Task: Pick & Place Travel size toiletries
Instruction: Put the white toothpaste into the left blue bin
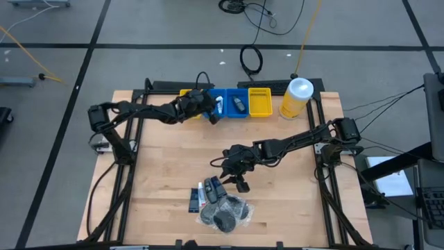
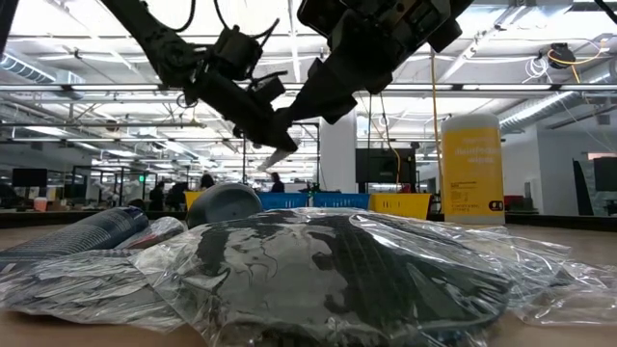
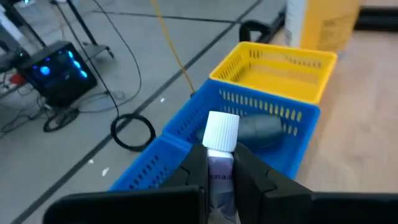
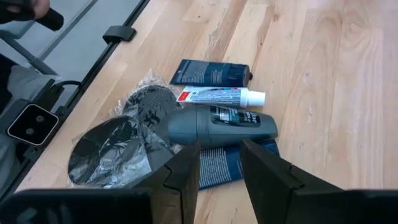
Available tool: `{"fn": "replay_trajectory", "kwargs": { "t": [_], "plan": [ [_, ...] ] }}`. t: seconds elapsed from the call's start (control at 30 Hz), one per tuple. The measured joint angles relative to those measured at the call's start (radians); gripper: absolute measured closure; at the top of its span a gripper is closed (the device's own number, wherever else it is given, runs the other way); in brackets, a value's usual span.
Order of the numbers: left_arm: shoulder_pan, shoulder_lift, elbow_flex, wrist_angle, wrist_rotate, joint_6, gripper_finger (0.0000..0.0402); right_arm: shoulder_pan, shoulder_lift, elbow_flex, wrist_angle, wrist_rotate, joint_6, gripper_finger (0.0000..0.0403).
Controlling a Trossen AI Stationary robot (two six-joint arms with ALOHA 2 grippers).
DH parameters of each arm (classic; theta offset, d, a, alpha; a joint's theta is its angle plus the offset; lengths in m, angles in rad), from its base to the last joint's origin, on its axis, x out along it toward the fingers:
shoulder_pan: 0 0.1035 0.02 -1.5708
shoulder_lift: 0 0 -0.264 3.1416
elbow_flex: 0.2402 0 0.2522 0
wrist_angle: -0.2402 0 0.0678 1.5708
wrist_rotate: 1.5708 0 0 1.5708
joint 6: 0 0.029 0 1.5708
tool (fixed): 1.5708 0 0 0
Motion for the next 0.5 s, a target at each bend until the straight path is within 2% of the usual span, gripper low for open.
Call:
{"fn": "replay_trajectory", "kwargs": {
  "t": [0.17,0.37,0.5],
  "plan": [
    [0.026,0.039,0.002,0.107,-0.009,-0.021,0.0355,0.000,0.000,0.000,0.003,0.001,-0.003,0.0291],
    [0.046,0.066,0.001,0.139,0.000,-0.056,0.0366,0.000,0.000,0.000,0.004,0.002,-0.004,0.0291],
    [0.045,0.068,0.001,0.137,0.000,-0.063,0.0354,0.000,0.000,0.000,0.005,0.002,-0.004,0.0291]
  ]
}}
